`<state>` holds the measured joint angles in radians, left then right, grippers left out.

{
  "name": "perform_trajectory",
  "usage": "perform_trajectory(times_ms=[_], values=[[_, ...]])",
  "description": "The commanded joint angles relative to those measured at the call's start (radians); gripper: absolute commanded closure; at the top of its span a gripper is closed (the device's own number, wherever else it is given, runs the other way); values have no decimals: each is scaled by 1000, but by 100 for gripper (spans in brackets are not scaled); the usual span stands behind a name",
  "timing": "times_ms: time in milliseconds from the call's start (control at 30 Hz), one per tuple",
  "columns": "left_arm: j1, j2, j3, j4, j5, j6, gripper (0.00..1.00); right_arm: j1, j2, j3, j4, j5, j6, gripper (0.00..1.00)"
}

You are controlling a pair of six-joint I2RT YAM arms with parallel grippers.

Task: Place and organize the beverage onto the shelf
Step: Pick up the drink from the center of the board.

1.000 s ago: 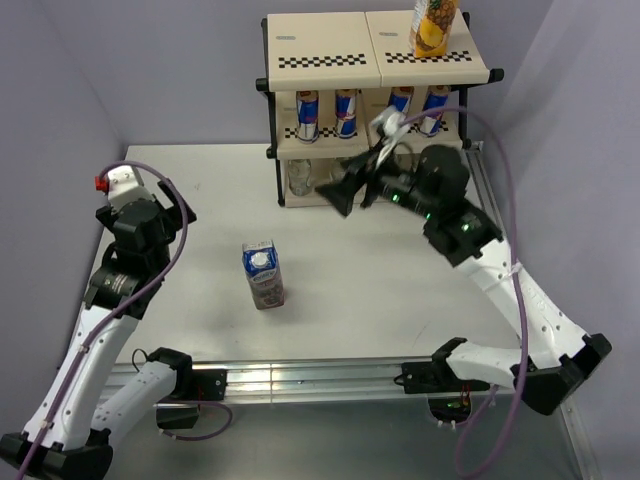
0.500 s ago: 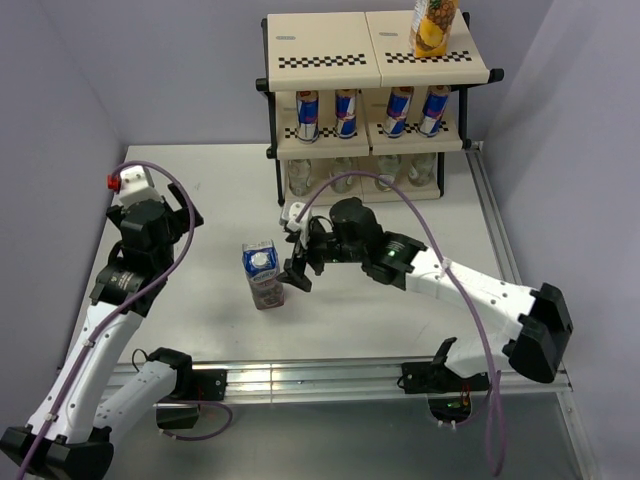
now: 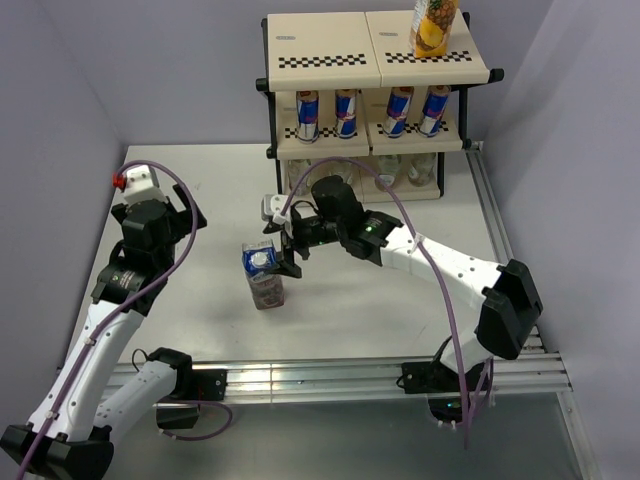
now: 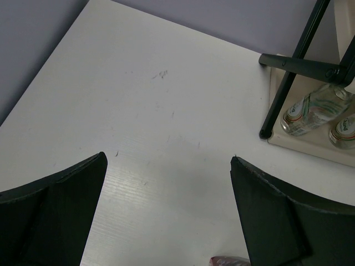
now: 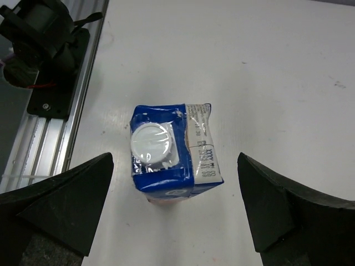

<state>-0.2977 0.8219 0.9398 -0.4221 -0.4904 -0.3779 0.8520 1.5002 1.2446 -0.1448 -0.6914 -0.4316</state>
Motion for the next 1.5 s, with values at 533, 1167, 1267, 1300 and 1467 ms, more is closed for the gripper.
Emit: perform_trajectory(times_ms=[533, 1167, 1267, 1300, 1467], values=[[5, 8, -3, 55, 94, 39, 1, -22, 132, 93, 36, -174, -18, 59], [-96, 91, -102, 464, 495, -153, 0, -200, -307, 180, -174, 681, 493, 86], [-297, 152, -203, 733, 342, -44, 1, -235, -305, 258, -284, 769, 487, 88], [-392, 167, -246, 797, 331, -15, 1, -243, -304, 275, -309, 786, 487, 89], [-569, 281, -318, 1194, 441, 155, 1, -260, -337, 334, -387, 829, 510, 92]])
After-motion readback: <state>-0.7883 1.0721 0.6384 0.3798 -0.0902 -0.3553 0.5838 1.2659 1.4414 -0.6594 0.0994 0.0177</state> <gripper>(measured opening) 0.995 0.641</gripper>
